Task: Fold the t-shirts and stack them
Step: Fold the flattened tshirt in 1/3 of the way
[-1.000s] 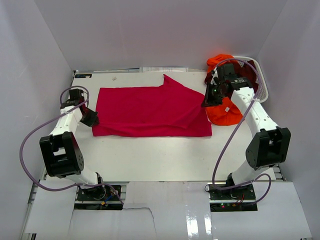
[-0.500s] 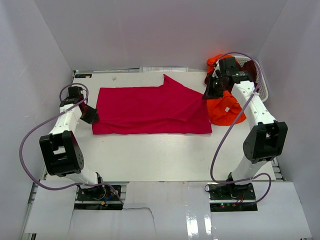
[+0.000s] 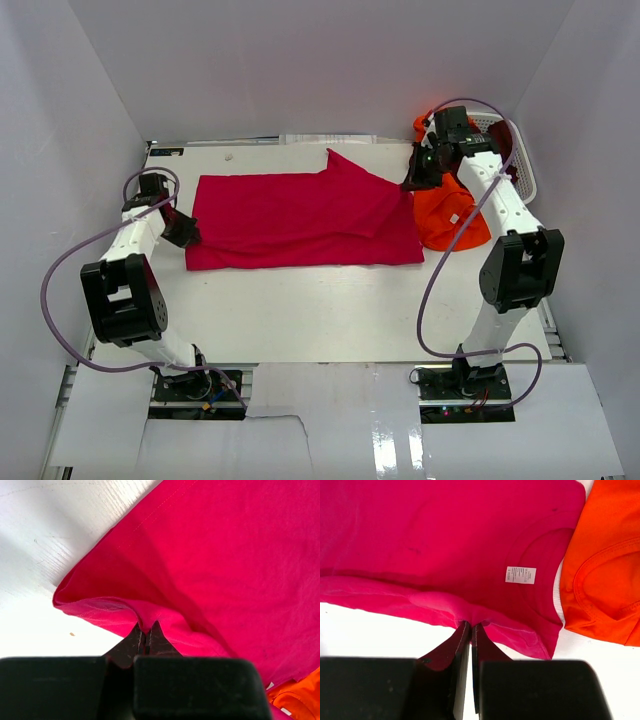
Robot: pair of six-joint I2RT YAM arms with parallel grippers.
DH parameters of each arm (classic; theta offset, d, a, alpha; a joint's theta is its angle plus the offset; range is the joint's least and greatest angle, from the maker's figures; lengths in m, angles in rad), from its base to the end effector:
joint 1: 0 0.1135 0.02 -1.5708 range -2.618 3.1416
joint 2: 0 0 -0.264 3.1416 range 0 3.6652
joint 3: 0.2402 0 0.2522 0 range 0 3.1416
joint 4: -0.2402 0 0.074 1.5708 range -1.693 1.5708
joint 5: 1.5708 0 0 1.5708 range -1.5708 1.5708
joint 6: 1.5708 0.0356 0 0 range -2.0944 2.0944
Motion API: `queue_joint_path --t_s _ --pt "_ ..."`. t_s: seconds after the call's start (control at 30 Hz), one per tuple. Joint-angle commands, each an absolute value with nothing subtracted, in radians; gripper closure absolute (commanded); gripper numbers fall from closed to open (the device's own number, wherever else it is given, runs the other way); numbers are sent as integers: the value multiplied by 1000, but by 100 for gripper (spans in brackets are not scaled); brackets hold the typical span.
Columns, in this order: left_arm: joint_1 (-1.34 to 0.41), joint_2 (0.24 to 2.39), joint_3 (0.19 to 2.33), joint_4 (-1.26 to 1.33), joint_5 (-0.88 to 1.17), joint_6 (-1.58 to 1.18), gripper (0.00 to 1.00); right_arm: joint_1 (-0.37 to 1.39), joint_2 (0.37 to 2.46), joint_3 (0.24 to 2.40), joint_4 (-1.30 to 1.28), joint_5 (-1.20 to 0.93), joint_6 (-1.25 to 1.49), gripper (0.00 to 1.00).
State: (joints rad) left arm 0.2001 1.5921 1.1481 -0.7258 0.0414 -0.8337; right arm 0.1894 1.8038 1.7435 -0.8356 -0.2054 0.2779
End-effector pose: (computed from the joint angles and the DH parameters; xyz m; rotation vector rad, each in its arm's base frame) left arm 0.3094 0.0612 0.2255 -1.3559 2.4088 -0.2294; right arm 0.3886 0.0819 0.3305 0.0202 2.4956 0.4527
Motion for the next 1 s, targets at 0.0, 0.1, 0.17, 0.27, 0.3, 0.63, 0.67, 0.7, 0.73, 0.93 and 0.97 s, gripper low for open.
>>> queue_joint_path --t_s 0.0,0.1,0.17,0.27,0.3,0.63,0.67,0.7,0.73,0.93,0.97 --pt "206 1594 1196 -713 46 -818 100 178 1813 1812 -818 -218 259 92" --pt "206 1598 1215 -712 45 -815 100 170 1825 1838 -825 -219 255 92" --pt "206 1601 1226 -713 43 -813 100 169 1836 1854 -836 -219 253 92" --pt "204 1611 1232 -712 43 -813 100 166 1845 1864 -833 -222 250 92" --pt "204 1614 1235 -712 44 -813 100 166 1848 1864 -833 -224 250 92" --pt "204 1658 1253 -703 54 -810 100 161 1907 1905 -818 -227 255 92" --pt "204 1664 1256 -698 55 -804 100 161 1911 1914 -818 -226 255 92" --pt "204 1667 1258 -696 55 -802 100 161 1919 1917 -818 -225 255 92" --pt "204 1674 1267 -695 55 -802 100 161 1924 1921 -813 -222 259 92" --pt "204 1701 1307 -680 49 -798 97 160 1954 1944 -778 -229 271 90" --pt "206 1703 1308 -675 52 -796 93 160 1957 1947 -772 -232 273 87"
